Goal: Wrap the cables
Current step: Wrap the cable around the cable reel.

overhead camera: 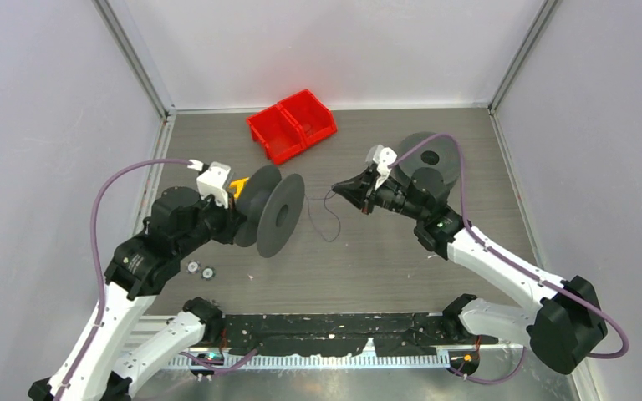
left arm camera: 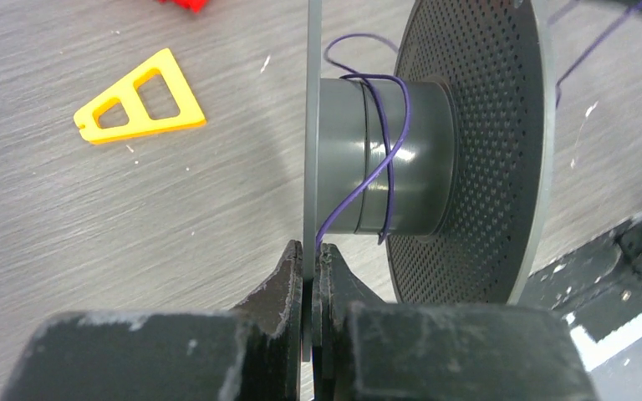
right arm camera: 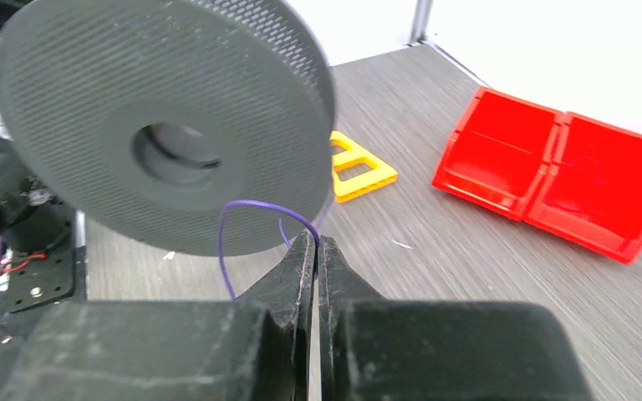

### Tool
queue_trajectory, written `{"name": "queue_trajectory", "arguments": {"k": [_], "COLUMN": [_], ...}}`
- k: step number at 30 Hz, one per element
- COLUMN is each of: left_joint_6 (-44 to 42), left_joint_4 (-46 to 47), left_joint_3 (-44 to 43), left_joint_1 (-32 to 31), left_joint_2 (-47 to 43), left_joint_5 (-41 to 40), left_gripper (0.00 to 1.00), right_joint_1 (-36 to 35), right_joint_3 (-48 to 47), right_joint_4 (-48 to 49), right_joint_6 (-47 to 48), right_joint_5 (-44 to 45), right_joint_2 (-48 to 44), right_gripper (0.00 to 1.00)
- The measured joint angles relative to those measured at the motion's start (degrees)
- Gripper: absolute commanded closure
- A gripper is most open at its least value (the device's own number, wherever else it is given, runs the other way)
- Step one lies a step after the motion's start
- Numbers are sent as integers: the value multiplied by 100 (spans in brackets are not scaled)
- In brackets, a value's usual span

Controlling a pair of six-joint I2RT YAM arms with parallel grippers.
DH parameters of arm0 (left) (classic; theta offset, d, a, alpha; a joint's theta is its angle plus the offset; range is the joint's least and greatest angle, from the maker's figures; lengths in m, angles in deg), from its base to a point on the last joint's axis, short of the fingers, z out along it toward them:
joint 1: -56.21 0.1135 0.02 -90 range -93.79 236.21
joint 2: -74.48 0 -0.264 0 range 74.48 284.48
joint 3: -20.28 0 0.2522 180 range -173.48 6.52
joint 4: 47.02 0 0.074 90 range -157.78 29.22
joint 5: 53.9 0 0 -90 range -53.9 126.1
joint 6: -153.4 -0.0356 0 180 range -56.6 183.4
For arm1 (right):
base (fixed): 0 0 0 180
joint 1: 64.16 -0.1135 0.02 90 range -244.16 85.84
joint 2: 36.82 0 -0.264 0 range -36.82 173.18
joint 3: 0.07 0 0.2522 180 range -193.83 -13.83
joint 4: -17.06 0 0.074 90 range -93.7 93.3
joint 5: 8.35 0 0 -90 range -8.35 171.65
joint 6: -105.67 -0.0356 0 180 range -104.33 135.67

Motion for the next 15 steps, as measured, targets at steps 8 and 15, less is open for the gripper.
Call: {"name": "queue_trajectory", "arguments": {"k": [8,15], "left_joint_6": [-682,-599], "left_joint_4": [-651,-640], "left_joint_3": [-155,-131], "left_joint_1": [9,203], "left_joint_2": [168,302], "left_joint_5": [146,0], "left_gripper": [100,100], "right_joint_1": [442,407], "right_joint_3": [-330,-476], "right_joint_4": [-267,-341], "right_joint_6": [-26,-140], "right_joint_5": [-125,-710], "right_joint_2": [177,-17], "right_gripper": [95,95]}}
